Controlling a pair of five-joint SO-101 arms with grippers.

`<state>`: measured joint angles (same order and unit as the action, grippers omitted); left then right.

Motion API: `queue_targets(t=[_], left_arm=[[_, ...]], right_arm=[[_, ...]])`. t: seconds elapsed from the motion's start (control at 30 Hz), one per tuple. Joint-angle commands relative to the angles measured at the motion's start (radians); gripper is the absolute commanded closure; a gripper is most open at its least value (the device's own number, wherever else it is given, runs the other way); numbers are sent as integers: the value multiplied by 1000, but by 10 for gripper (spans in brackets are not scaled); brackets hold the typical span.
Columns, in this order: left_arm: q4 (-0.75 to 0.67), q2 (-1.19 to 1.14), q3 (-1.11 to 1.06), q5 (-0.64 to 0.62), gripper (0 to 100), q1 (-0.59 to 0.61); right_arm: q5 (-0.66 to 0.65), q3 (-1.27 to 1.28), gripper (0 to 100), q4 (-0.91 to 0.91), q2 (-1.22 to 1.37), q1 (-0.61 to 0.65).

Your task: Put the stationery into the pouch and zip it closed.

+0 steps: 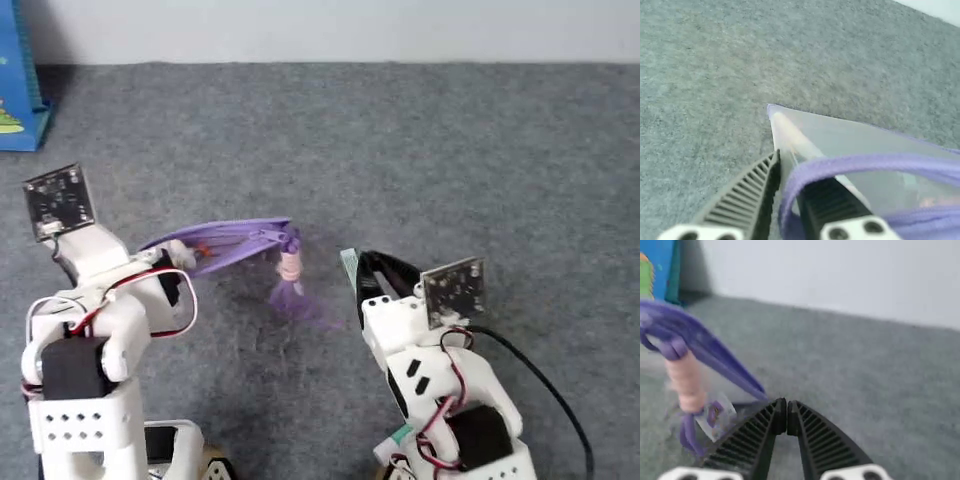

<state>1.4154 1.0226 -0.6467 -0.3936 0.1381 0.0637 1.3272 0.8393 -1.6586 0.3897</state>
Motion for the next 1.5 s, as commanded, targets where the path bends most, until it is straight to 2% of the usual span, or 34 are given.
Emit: queue_targets(t=[0.0,0.3,0.47,0.8,1.47], left_arm=[[-18,-2,67,9,988,9],[-18,-2,61,9,988,9],[-18,-2,59,9,988,9],[-20,-2,42,11,988,6],[-26,-2,36,12,988,9]], right_arm=[[-5,52,991,7,-10,-22],[-6,255,991,10,-10,-117],[-11,364,990,12,-8,-122],[-11,362,990,249,-8,-122],[-11,362,990,252,-8,-120]])
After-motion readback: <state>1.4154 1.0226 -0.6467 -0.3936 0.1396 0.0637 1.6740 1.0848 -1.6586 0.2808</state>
